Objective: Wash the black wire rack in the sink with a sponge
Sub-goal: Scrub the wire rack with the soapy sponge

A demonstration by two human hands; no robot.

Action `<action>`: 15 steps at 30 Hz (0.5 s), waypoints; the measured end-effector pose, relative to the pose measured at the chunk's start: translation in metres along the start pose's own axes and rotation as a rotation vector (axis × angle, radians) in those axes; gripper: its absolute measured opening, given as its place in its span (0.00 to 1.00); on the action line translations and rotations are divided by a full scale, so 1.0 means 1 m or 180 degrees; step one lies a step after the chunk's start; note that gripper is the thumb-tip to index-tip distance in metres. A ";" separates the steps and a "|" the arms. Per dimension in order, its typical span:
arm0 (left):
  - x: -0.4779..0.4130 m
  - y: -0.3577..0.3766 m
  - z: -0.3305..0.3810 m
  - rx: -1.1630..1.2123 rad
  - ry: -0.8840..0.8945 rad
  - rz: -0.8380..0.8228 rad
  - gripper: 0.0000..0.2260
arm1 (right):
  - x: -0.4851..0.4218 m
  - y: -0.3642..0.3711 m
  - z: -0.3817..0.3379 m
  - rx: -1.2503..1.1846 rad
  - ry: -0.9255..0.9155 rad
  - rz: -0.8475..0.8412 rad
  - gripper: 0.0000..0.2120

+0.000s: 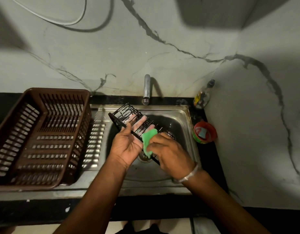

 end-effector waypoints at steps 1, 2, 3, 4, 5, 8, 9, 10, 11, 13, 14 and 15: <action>0.002 0.000 -0.001 -0.0008 0.0022 -0.0017 0.18 | 0.005 -0.003 0.001 0.0028 0.0012 -0.0080 0.17; 0.002 0.001 -0.003 0.0004 0.0026 -0.0019 0.17 | 0.005 -0.002 0.000 0.0083 0.0066 -0.0118 0.17; 0.002 0.003 -0.006 0.0030 -0.0005 -0.0012 0.17 | 0.000 0.002 -0.002 0.0156 0.0151 -0.0081 0.17; 0.002 0.005 -0.008 0.0047 -0.0048 0.0013 0.17 | -0.006 0.005 -0.003 0.0235 0.0240 0.0000 0.17; 0.001 0.006 -0.008 0.0070 -0.0055 0.0056 0.18 | -0.010 0.009 -0.004 0.0267 0.0285 0.0102 0.17; -0.004 -0.001 0.005 0.0206 0.0087 0.0181 0.18 | 0.001 0.005 0.001 0.0155 0.0067 0.0102 0.14; -0.004 -0.004 0.010 0.0208 0.0112 0.0217 0.20 | 0.012 0.001 0.005 0.0122 -0.0021 0.0029 0.14; -0.004 -0.006 0.013 0.0186 0.0131 0.0226 0.20 | 0.020 -0.003 0.007 0.0125 -0.0051 -0.0021 0.14; -0.003 -0.006 0.014 0.0162 0.0160 0.0240 0.21 | 0.022 -0.005 0.009 0.0163 -0.0012 -0.0022 0.14; -0.003 -0.001 0.010 0.0171 0.0153 0.0308 0.21 | 0.013 0.000 0.007 0.0210 0.0168 0.0152 0.14; -0.003 0.001 0.008 0.0188 0.0131 0.0313 0.21 | 0.006 0.004 0.004 0.0199 0.0221 0.0256 0.13; -0.003 0.003 0.006 0.0199 0.0115 0.0314 0.21 | 0.002 0.008 0.002 0.0173 0.0224 0.0348 0.13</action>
Point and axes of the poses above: each hand's wrist, its own x-axis away from the middle knuckle, its own y-axis out of the palm, z = x × y, the point moved 5 cm from there along -x, towards the middle knuckle, and after that the axes turned 5 degrees about z, right-handed, at the moved point
